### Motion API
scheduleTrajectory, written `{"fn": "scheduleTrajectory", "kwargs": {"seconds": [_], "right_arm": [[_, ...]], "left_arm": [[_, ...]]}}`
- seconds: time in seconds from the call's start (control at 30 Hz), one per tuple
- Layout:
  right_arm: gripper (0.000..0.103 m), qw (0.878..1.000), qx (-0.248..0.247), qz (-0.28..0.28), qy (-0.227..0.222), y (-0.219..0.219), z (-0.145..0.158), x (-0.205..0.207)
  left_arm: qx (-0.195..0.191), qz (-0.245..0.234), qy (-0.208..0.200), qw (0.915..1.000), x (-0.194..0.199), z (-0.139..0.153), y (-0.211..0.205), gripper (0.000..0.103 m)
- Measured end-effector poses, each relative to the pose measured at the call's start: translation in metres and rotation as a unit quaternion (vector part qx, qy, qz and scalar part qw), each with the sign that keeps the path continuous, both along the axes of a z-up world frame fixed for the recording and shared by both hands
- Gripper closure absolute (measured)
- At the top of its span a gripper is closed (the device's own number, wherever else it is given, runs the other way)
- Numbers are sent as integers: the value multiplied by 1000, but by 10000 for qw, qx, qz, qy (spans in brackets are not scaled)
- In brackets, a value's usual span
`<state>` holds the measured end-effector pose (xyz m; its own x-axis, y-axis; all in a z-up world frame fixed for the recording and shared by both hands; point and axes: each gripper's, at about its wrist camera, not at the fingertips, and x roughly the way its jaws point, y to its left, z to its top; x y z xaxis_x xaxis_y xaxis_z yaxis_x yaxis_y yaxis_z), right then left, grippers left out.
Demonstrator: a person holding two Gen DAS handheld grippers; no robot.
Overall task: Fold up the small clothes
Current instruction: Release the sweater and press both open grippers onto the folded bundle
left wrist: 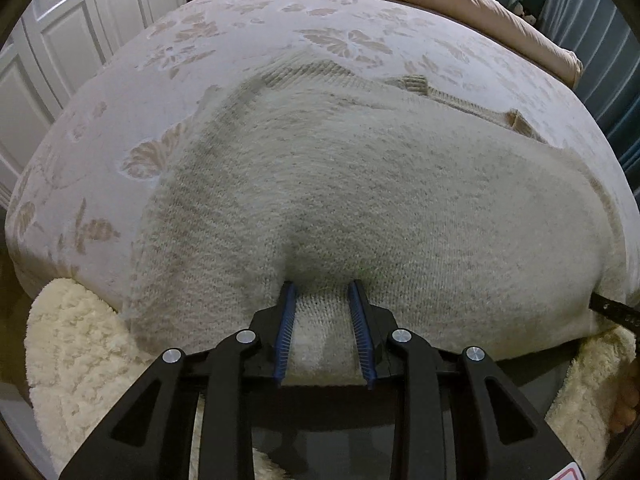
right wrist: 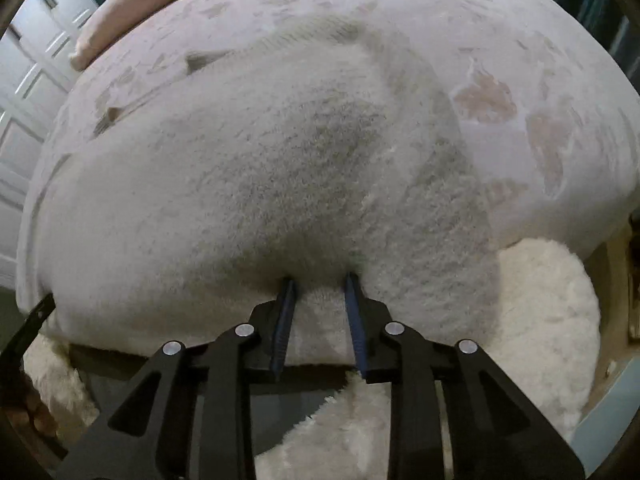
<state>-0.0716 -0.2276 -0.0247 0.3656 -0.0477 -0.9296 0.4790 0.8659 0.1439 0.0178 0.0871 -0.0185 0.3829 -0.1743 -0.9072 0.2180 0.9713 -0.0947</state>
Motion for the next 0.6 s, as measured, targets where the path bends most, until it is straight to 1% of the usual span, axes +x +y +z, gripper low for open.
{"fn": "scheduleTrajectory", "kwargs": {"seconds": [0.03,0.07,0.13,0.17,0.23,0.3,0.33,0.37,0.4,0.43,0.53,0.6], "right_arm": [[76,10000,-19,20,-55,3,6,0],[76,9997,10,83,-209,10,16,-1],[76,9984,183,224,-491,23,32,-3],[76,9967,333,416,-613,35,38,-1],[76,9930,373,843,-743,62,42,8],[76,9913,288,1126,-621,84,32,18],[75,9902,322,1265,-494,88,23,23],[73,9896,310,1381,-241,98,7,28],[73,9893,215,1441,76,106,-8,31],[72,9888,168,1466,221,111,-14,31],[72,9888,115,1487,34,114,2,28],[72,9891,280,1415,-294,110,22,30]], "left_arm": [[-20,12,-2,10000,0,0,0,74],[-28,17,-5,10000,1,0,-1,74],[-34,29,-31,10000,0,-1,-2,73],[-22,26,-52,10000,0,-2,-4,72],[38,15,-74,10000,1,-3,-5,72],[123,-11,-99,9999,0,-3,-8,72],[135,-28,-106,9998,0,-3,-8,72],[122,-25,-103,9999,0,-2,-7,72],[107,2,-93,9999,-1,-2,-7,71],[89,22,-79,9999,-1,-2,-7,71],[67,40,-93,9999,-2,-2,-8,70],[110,32,-140,9998,-3,-3,-10,69]]}}
